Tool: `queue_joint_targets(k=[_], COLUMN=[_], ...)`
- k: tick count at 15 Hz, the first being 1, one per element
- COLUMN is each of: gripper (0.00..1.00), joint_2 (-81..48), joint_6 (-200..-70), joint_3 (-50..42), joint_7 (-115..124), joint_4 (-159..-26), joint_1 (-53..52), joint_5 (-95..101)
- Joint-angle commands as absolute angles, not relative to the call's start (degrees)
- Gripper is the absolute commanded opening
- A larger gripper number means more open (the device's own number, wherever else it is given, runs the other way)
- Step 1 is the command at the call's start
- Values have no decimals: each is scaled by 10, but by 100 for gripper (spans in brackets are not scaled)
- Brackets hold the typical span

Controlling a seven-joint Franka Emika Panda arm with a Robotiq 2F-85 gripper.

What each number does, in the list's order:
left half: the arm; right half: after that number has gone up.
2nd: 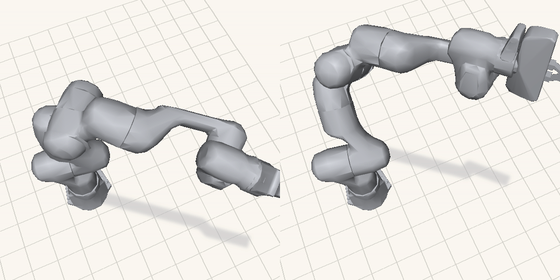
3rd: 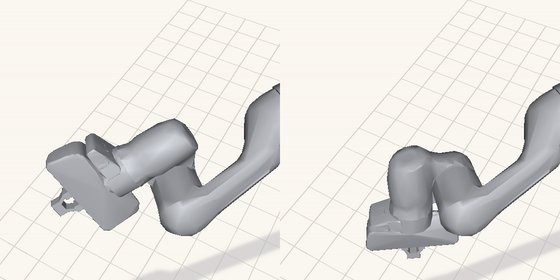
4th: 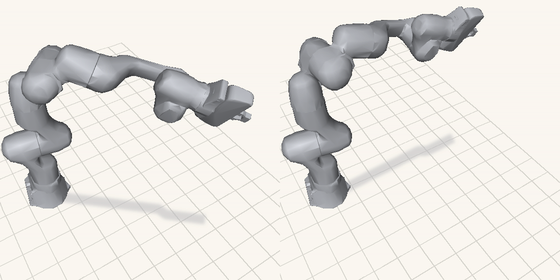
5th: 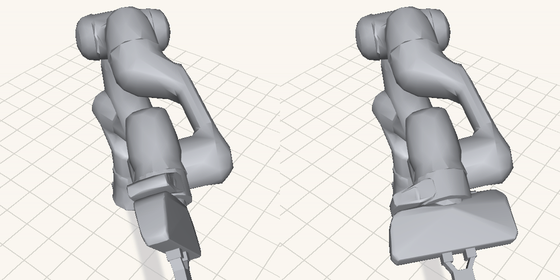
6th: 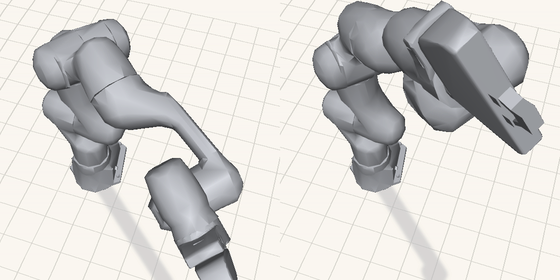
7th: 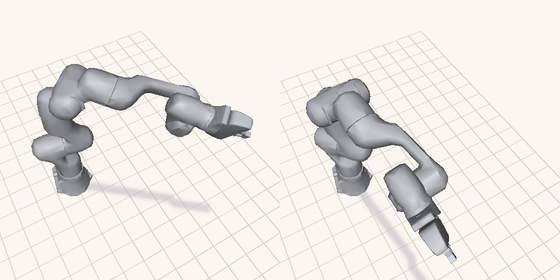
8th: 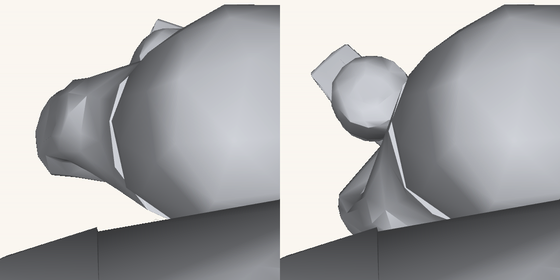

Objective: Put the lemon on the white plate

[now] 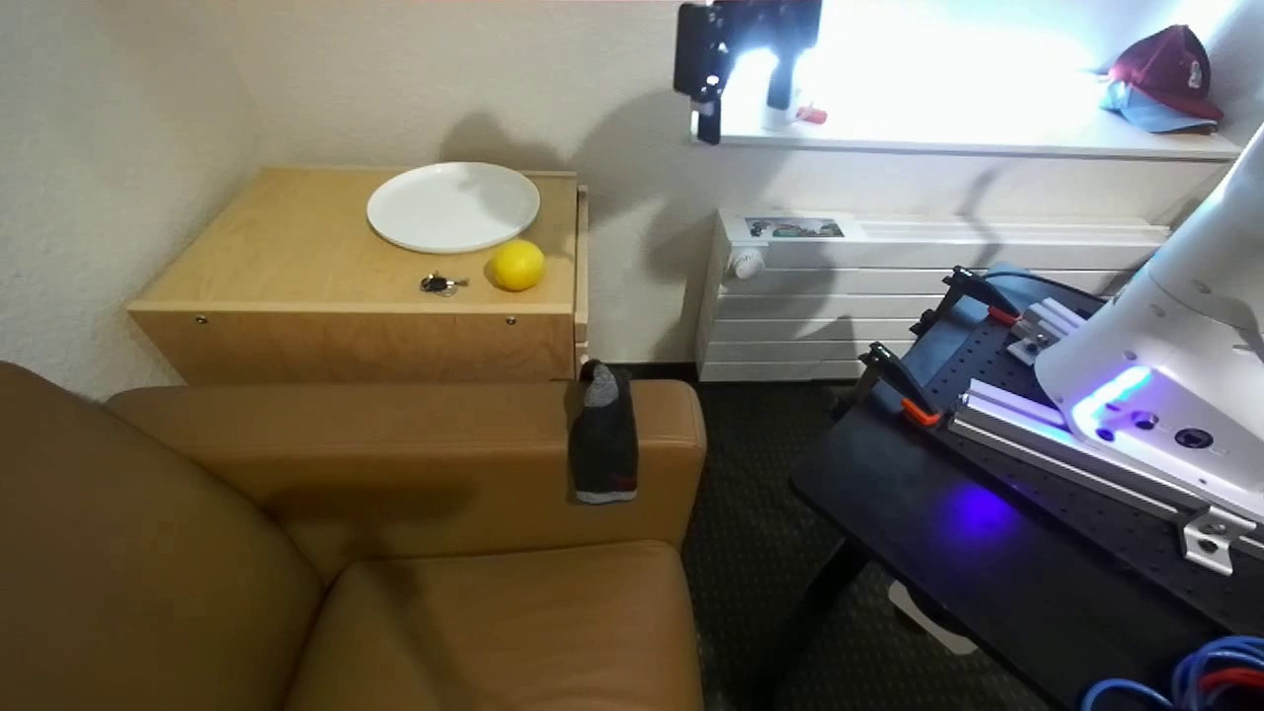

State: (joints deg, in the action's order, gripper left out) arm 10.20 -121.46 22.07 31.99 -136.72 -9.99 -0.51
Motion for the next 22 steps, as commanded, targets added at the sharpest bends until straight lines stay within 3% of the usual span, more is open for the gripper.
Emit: queue_joint_targets(k=[1, 14, 22], gripper=[100, 100, 100], joint_2=[73, -193, -234], joint_6=[-1216, -1348, -1415], joint_3=[212, 145, 89], joint_7=[344, 654, 763], joint_4=[-1346, -1168, -1151], joint_1=[-122, -172, -224], joint_5=[5, -2, 40])
